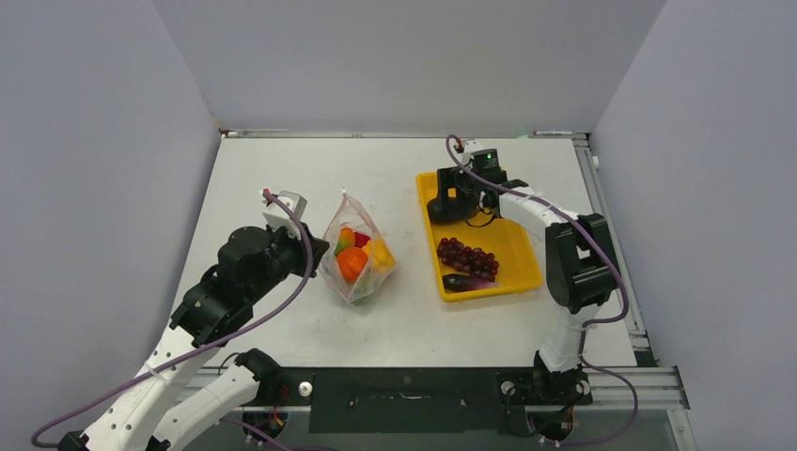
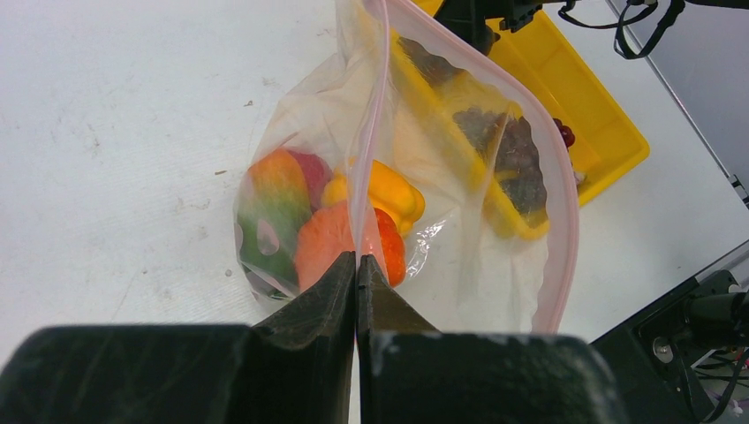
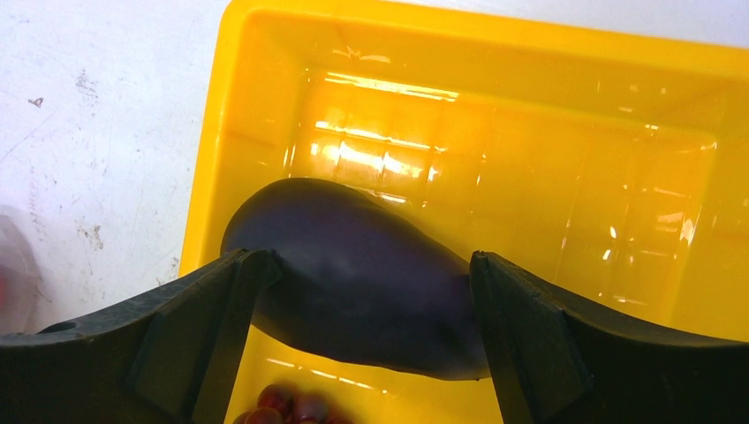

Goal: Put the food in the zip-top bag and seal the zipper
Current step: Pick up the fake vegetable from the bin.

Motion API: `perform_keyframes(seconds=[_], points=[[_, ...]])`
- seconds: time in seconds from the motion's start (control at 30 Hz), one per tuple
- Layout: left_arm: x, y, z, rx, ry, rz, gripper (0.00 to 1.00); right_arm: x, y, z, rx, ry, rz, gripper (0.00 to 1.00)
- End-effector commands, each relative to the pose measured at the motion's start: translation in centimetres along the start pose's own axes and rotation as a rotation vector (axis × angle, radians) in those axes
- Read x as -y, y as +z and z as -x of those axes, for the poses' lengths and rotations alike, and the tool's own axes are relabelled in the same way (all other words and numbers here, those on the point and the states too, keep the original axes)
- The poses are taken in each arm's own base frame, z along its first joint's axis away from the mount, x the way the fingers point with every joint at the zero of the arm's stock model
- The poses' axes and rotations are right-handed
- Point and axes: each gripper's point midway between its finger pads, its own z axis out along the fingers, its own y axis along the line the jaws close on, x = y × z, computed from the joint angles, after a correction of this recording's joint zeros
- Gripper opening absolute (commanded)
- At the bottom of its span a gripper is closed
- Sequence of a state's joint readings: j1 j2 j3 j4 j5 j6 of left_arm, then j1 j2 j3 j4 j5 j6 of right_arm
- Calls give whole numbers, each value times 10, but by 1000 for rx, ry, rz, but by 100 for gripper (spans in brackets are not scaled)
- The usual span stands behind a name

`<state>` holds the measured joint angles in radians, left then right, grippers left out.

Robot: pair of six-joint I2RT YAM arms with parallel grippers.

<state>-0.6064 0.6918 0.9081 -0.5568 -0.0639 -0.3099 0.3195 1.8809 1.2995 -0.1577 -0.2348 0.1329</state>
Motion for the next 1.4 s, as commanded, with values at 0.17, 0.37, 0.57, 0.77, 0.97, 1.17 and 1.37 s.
perform_keyframes(seconds=[0.17, 0.37, 0.57, 0.77, 0.97, 1.17, 1.37], points=[[3, 1, 6, 18, 3, -22, 0, -12, -19, -56, -139, 1, -23, 90], [4, 1, 6, 18, 2, -25, 0, -26, -33, -62, -136, -25, -45, 90], [4, 0, 6, 18, 1, -29, 0, -26, -38, -63, -131, -19, -82, 90], [5, 0, 6, 20, -1, -30, 0, -25, -35, -54, -108, 8, -98, 90], [4, 0, 5, 17, -1, -28, 0, -24, -29, -48, -99, 20, -111, 90], [4, 1, 4, 13, 1, -28, 0, -24, -21, -49, -98, 30, -103, 90], [4, 2, 2, 3, 3, -28, 0, -25, -21, -46, -95, 26, -99, 55]])
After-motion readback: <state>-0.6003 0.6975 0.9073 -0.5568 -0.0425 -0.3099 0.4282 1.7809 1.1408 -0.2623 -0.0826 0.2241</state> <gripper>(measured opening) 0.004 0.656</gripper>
